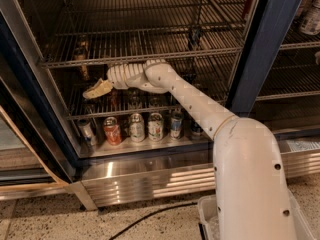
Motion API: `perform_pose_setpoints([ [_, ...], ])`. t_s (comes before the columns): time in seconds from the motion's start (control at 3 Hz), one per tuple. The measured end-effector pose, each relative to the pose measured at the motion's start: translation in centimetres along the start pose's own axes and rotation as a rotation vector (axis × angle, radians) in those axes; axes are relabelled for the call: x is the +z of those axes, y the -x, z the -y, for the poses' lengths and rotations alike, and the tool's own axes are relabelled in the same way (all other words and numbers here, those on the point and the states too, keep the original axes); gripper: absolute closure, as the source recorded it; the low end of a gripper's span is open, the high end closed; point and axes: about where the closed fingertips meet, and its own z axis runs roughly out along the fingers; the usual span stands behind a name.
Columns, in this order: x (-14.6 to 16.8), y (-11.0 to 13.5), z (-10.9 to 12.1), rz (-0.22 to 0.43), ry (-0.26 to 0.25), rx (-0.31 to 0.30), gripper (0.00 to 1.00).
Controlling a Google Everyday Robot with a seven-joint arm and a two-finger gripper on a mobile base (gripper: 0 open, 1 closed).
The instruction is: Pick orange can from top shelf of fridge
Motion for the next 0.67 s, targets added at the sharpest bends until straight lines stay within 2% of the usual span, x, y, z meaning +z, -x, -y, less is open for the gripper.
perform_pose_setpoints([
  [0.33, -0.79, 0.39, 0.26, 0.015, -0.044, 0.022, 0.0],
  [0.67, -1.5, 0.5, 0.6, 0.077, -0.096, 0.068, 0.0],
])
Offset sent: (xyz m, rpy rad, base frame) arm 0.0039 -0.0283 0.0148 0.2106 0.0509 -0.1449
